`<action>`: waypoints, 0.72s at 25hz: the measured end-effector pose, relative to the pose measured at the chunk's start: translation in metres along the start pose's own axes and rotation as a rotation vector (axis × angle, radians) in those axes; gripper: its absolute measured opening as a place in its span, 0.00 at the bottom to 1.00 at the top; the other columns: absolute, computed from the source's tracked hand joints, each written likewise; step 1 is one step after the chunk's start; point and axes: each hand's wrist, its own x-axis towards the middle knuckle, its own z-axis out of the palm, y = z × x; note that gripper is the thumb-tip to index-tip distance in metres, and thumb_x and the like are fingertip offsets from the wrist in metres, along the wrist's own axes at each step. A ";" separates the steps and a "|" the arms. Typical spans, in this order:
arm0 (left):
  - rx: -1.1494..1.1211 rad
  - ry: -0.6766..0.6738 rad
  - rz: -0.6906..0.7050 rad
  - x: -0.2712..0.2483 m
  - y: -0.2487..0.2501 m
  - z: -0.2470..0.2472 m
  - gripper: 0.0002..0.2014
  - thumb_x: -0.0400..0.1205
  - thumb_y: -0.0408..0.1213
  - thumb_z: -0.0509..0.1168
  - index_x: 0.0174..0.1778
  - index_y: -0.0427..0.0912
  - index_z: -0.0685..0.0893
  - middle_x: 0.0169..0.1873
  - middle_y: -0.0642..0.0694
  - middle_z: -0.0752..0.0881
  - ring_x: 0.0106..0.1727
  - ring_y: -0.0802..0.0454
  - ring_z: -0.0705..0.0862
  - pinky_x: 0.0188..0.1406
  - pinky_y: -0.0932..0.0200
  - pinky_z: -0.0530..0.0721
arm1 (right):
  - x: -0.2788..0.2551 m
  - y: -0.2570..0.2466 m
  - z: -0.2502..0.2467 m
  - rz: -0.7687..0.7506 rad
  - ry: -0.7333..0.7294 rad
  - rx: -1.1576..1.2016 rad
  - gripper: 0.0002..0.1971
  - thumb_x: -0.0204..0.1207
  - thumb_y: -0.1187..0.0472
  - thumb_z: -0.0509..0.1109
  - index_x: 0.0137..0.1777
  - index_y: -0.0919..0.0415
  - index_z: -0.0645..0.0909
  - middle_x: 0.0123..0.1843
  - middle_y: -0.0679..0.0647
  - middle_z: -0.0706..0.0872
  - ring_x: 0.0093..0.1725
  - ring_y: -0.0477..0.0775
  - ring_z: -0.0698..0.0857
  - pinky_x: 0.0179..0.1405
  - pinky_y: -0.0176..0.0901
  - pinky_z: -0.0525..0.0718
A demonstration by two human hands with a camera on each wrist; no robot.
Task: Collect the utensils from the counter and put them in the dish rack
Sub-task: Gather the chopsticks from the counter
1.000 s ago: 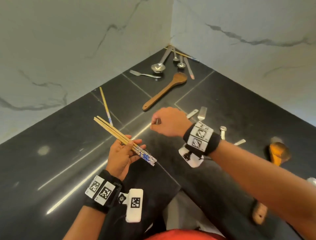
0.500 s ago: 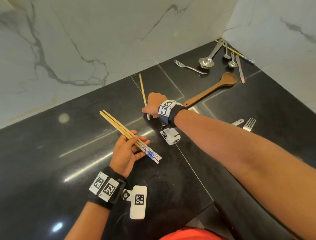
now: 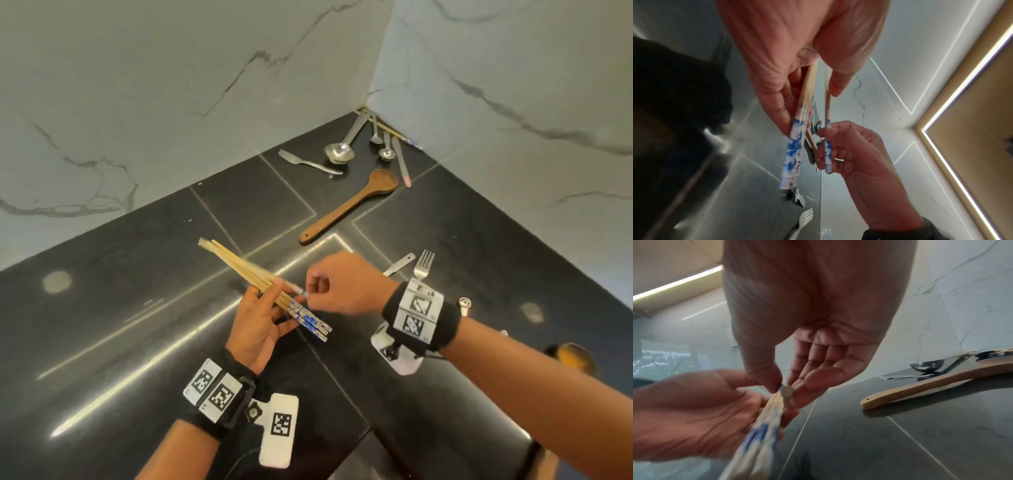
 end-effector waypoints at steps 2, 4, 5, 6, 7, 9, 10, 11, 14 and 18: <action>0.041 -0.052 0.016 0.007 -0.007 0.023 0.07 0.87 0.39 0.60 0.58 0.42 0.76 0.44 0.41 0.91 0.40 0.49 0.90 0.42 0.46 0.90 | -0.018 0.012 0.004 0.011 0.008 -0.030 0.08 0.69 0.46 0.73 0.38 0.50 0.85 0.27 0.41 0.81 0.31 0.43 0.81 0.35 0.43 0.83; 0.084 -0.068 0.022 0.014 -0.014 0.039 0.07 0.88 0.38 0.57 0.59 0.41 0.76 0.43 0.39 0.90 0.38 0.48 0.90 0.36 0.49 0.90 | -0.030 0.027 0.005 0.029 0.027 -0.014 0.10 0.70 0.44 0.71 0.41 0.48 0.85 0.29 0.40 0.82 0.33 0.45 0.84 0.38 0.48 0.86; 0.093 -0.058 0.019 0.017 -0.016 0.043 0.07 0.88 0.38 0.57 0.59 0.41 0.76 0.43 0.39 0.89 0.39 0.47 0.90 0.35 0.50 0.90 | -0.033 0.034 0.003 0.042 0.035 -0.006 0.10 0.71 0.42 0.70 0.43 0.47 0.86 0.30 0.40 0.81 0.35 0.44 0.84 0.39 0.49 0.86; 0.091 -0.049 0.005 0.021 -0.017 0.049 0.07 0.88 0.38 0.57 0.59 0.41 0.76 0.43 0.38 0.88 0.41 0.46 0.90 0.36 0.49 0.90 | -0.036 0.044 -0.003 0.059 0.050 -0.006 0.11 0.72 0.42 0.70 0.44 0.47 0.86 0.31 0.39 0.82 0.36 0.43 0.84 0.40 0.48 0.86; 0.081 -0.044 -0.013 0.025 -0.018 0.054 0.06 0.88 0.37 0.57 0.58 0.41 0.76 0.43 0.38 0.87 0.44 0.44 0.90 0.39 0.46 0.90 | -0.037 0.054 -0.010 0.079 0.069 -0.010 0.12 0.73 0.41 0.70 0.45 0.47 0.86 0.32 0.39 0.83 0.37 0.43 0.84 0.41 0.47 0.86; 0.058 -0.042 -0.042 0.034 -0.015 0.063 0.07 0.88 0.35 0.57 0.60 0.40 0.75 0.45 0.36 0.87 0.50 0.40 0.90 0.48 0.40 0.89 | -0.033 0.085 -0.029 0.135 0.118 -0.019 0.13 0.74 0.40 0.70 0.47 0.46 0.87 0.38 0.39 0.87 0.40 0.41 0.85 0.44 0.46 0.87; 0.051 -0.041 -0.051 0.038 -0.014 0.068 0.08 0.88 0.34 0.57 0.61 0.40 0.75 0.45 0.36 0.87 0.52 0.38 0.89 0.52 0.37 0.88 | -0.027 0.104 -0.042 0.167 0.137 -0.026 0.13 0.74 0.40 0.70 0.48 0.46 0.88 0.41 0.40 0.88 0.42 0.41 0.86 0.46 0.47 0.87; 0.051 -0.041 -0.054 0.043 -0.011 0.072 0.08 0.88 0.34 0.57 0.61 0.40 0.76 0.46 0.35 0.87 0.54 0.37 0.89 0.54 0.36 0.87 | -0.019 0.125 -0.055 0.199 0.151 -0.039 0.12 0.74 0.41 0.70 0.50 0.45 0.88 0.46 0.40 0.89 0.46 0.42 0.87 0.51 0.48 0.87; 0.053 -0.054 -0.051 0.060 -0.002 0.087 0.08 0.87 0.31 0.58 0.61 0.39 0.76 0.46 0.35 0.87 0.54 0.37 0.90 0.52 0.37 0.88 | 0.016 0.190 -0.092 0.299 0.126 -0.121 0.19 0.77 0.48 0.71 0.69 0.46 0.82 0.69 0.48 0.84 0.64 0.51 0.84 0.67 0.53 0.82; 0.052 -0.090 -0.039 0.089 0.014 0.120 0.08 0.87 0.29 0.58 0.60 0.41 0.75 0.44 0.36 0.86 0.49 0.40 0.91 0.45 0.43 0.92 | 0.083 0.275 -0.136 0.421 0.062 -0.224 0.34 0.79 0.61 0.68 0.85 0.54 0.63 0.87 0.60 0.61 0.84 0.63 0.65 0.82 0.58 0.65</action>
